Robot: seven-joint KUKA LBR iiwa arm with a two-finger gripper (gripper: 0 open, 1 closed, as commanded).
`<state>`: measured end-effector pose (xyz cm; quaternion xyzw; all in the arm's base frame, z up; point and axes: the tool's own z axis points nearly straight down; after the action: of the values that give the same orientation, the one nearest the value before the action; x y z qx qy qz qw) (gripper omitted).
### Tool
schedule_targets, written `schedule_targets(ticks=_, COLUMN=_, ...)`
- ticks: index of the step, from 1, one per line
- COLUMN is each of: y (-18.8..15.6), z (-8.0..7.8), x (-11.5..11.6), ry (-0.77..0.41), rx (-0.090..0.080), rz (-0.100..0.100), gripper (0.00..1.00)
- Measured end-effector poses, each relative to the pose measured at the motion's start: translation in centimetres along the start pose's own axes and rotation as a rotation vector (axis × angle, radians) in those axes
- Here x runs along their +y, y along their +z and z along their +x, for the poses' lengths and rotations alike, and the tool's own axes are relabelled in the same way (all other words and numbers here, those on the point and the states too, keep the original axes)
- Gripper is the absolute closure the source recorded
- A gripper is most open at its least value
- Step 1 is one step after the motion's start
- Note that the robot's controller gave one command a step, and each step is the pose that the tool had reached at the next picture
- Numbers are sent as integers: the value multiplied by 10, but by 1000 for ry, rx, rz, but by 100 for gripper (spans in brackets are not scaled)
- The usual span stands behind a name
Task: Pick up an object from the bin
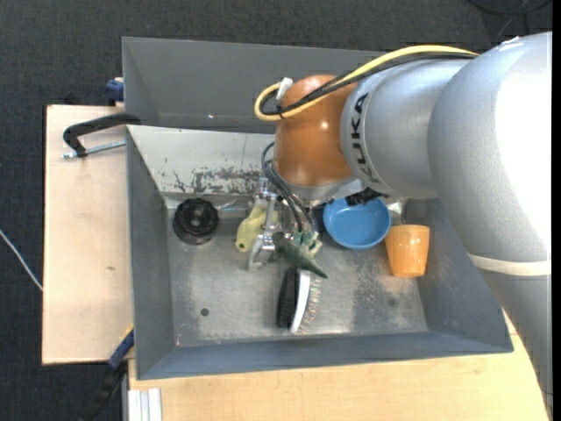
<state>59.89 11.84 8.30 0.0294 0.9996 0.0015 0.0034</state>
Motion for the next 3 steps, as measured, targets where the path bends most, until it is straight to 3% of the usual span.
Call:
schedule_targets(ticks=1, y=8, z=1, x=-5, ry=96, rx=3, rz=-6, gripper=0)
schedule_targets(ticks=3, y=5, z=-2, x=-2, ry=93, rx=2, rz=0, gripper=0)
